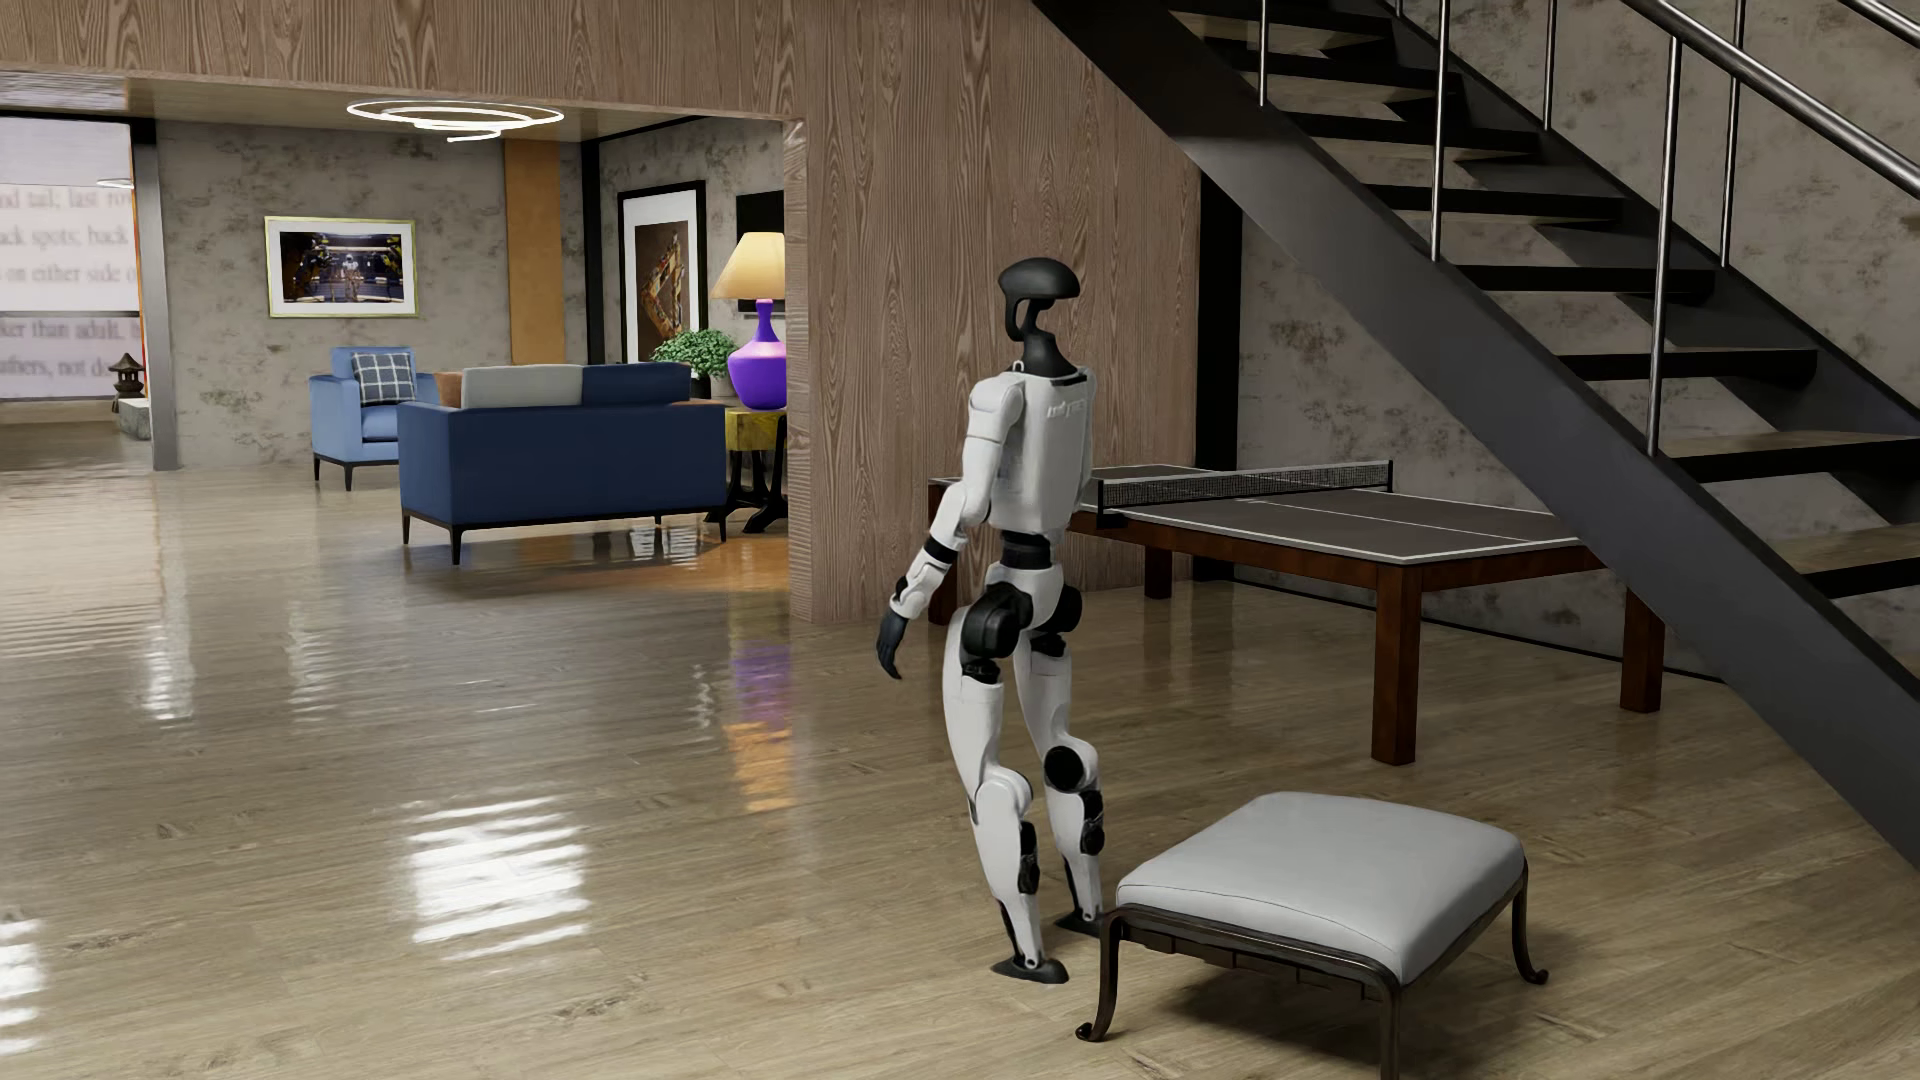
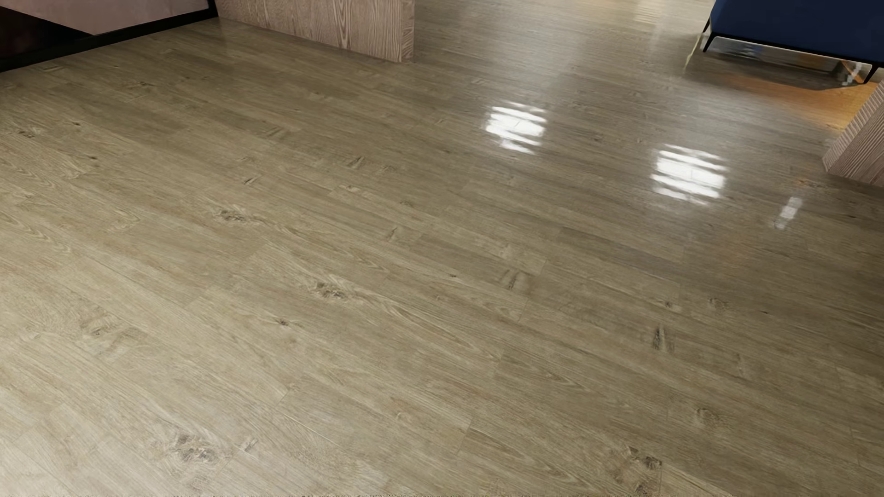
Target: Take a seat on the chair
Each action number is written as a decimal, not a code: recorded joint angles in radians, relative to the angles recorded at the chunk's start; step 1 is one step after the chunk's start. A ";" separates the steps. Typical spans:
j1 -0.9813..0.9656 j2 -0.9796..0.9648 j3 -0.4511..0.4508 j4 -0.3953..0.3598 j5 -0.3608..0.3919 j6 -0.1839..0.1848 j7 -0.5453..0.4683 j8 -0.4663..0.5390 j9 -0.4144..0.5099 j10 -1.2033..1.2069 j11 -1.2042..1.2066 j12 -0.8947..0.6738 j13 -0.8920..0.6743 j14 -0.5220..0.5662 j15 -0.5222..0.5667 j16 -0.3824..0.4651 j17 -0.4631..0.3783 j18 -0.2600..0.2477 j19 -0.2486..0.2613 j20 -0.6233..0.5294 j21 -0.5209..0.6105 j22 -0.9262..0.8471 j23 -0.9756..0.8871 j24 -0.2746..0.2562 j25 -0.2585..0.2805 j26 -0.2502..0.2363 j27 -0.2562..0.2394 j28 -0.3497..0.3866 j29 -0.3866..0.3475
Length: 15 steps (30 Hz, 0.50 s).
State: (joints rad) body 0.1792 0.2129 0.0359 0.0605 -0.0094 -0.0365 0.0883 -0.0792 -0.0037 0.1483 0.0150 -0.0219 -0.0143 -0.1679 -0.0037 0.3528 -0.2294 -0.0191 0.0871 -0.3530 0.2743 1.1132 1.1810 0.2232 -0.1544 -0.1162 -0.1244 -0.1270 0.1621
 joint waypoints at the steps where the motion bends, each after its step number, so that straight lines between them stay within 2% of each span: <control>1: 0.002 0.000 0.001 -0.002 0.001 0.003 0.002 0.001 0.003 0.000 0.002 0.005 -0.006 0.003 0.000 -0.005 -0.009 0.005 -0.001 0.004 0.012 -0.012 -0.003 0.000 -0.005 -0.002 -0.003 -0.003 0.004; 3: 0.002 0.005 0.001 -0.004 0.004 0.004 0.012 -0.003 0.009 0.002 -0.004 0.013 -0.013 0.022 0.001 -0.007 -0.026 0.010 -0.005 0.001 0.018 -0.040 -0.012 0.005 -0.010 -0.012 -0.010 -0.013 0.010; 8: 0.008 0.019 0.000 -0.008 0.008 0.003 0.039 -0.014 0.013 0.002 -0.015 0.009 -0.025 0.025 -0.003 -0.014 -0.031 0.015 0.000 -0.015 0.009 -0.025 0.022 0.015 0.018 -0.016 -0.001 -0.020 -0.023; 15: -0.055 -0.063 -0.003 -0.008 0.018 0.003 0.034 0.004 0.072 0.075 0.064 -0.073 -0.100 0.022 -0.003 -0.009 -0.026 0.044 -0.021 -0.058 0.099 0.001 -0.019 -0.017 -0.010 0.024 0.005 0.000 0.004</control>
State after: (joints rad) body 0.1241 0.1500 0.0333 0.0524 0.0087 -0.0339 0.1219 -0.0756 0.0681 0.2229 0.0793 -0.0949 -0.1139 -0.1460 -0.0067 0.3437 -0.2558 0.0252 0.0658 -0.4112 0.3736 1.1144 1.1617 0.2057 -0.1648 -0.0922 -0.1191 -0.1268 0.1664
